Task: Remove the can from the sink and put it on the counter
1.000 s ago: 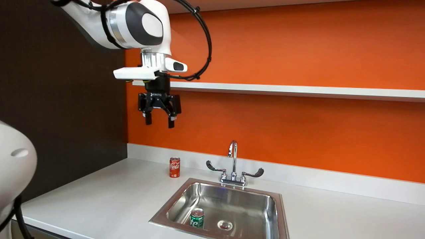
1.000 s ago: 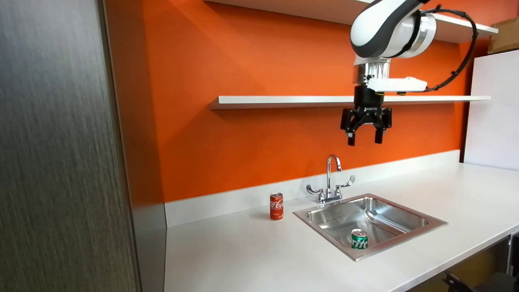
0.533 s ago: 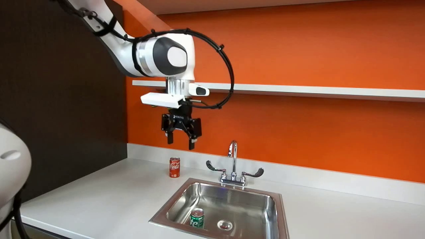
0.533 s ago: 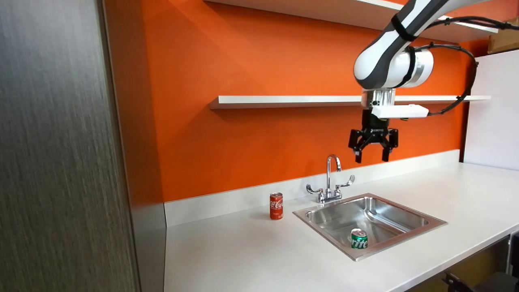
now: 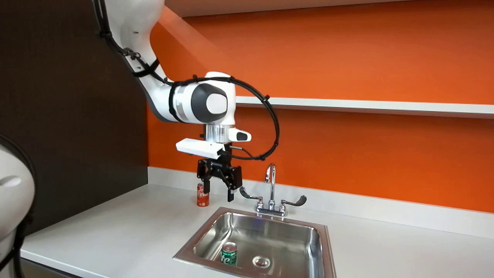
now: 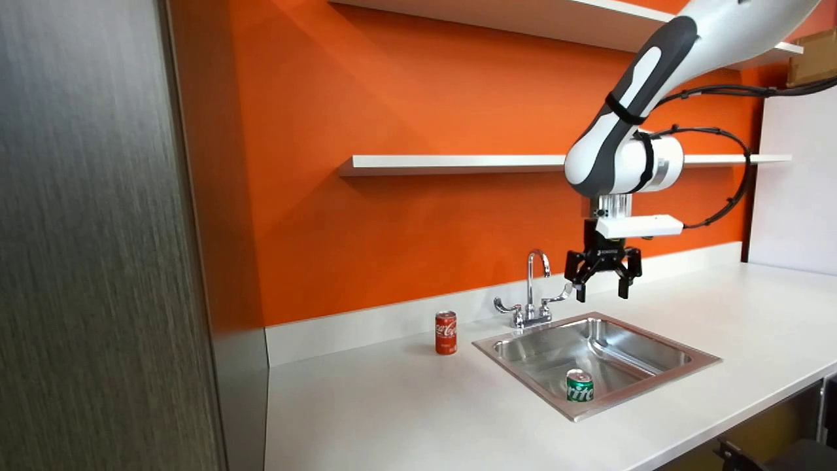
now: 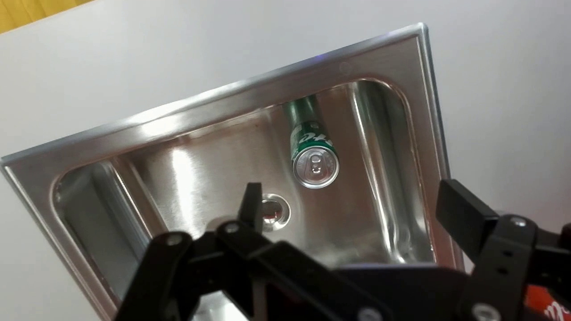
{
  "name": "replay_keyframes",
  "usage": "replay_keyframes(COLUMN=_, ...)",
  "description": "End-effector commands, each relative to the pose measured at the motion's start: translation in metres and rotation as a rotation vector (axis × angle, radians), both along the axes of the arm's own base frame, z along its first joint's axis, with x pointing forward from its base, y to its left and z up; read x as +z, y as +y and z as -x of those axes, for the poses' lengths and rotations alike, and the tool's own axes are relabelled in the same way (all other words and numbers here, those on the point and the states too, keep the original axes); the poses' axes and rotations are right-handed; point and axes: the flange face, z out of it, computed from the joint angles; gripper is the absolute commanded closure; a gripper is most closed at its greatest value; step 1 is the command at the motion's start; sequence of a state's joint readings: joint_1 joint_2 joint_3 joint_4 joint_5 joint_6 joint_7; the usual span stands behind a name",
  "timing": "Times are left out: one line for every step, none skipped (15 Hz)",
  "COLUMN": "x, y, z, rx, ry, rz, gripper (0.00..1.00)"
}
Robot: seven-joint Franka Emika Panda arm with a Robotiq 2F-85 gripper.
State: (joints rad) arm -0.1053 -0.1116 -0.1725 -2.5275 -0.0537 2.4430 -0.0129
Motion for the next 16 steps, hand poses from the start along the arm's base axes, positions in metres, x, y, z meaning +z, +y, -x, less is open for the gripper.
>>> replay_keyframes(x=-0.034, y=-0.014, z=-0.009, rx=0.008, ry=0.018, rz=0.024, gripper=0.00)
replay_keyframes(x=-0.045, y=-0.016, z=-0.009, rx=0.005, ry=0.023, rz=0.027, gripper=0.00)
replay_keyframes(x=-0.052, y=-0.018, z=-0.009, rx=0.000, ry=0.027, rz=0.035, gripper=0.00)
replay_keyframes(x=-0.062, y=-0.020, z=-0.010, rx=-0.001, ry=0.032, rz=0.038, gripper=0.00)
replay_keyframes(x=-0.069, y=-0.023, z=-0.011, rx=-0.005, ry=0.030, rz=0.049, gripper=0.00)
replay_keyframes(x=-0.077, y=-0.025, z=-0.012, rx=-0.002, ry=0.034, rz=0.053, gripper=0.00)
replay_keyframes(x=-0.083, y=-0.027, z=-0.012, rx=-0.002, ry=0.036, rz=0.059, gripper=0.00)
replay_keyframes(x=-0.091, y=-0.028, z=-0.015, rx=-0.001, ry=0.040, rz=0.061, gripper=0.00)
replay_keyframes(x=-0.096, y=-0.030, z=-0.016, rx=-0.002, ry=0.043, rz=0.067, gripper=0.00)
replay_keyframes(x=-0.103, y=-0.031, z=-0.018, rx=-0.002, ry=0.046, rz=0.068, gripper=0.00)
replay_keyframes(x=-0.110, y=-0.032, z=-0.021, rx=-0.002, ry=0.045, rz=0.068, gripper=0.00)
replay_keyframes(x=-0.116, y=-0.034, z=-0.025, rx=-0.003, ry=0.045, rz=0.073, gripper=0.00)
replay_keyframes(x=-0.121, y=-0.035, z=-0.028, rx=-0.005, ry=0.047, rz=0.072, gripper=0.00)
replay_keyframes(x=-0.127, y=-0.036, z=-0.032, rx=-0.004, ry=0.047, rz=0.074, gripper=0.00)
replay_keyframes(x=-0.133, y=-0.036, z=-0.036, rx=-0.003, ry=0.047, rz=0.075, gripper=0.00)
replay_keyframes(x=-0.138, y=-0.036, z=-0.039, rx=-0.001, ry=0.047, rz=0.077, gripper=0.00)
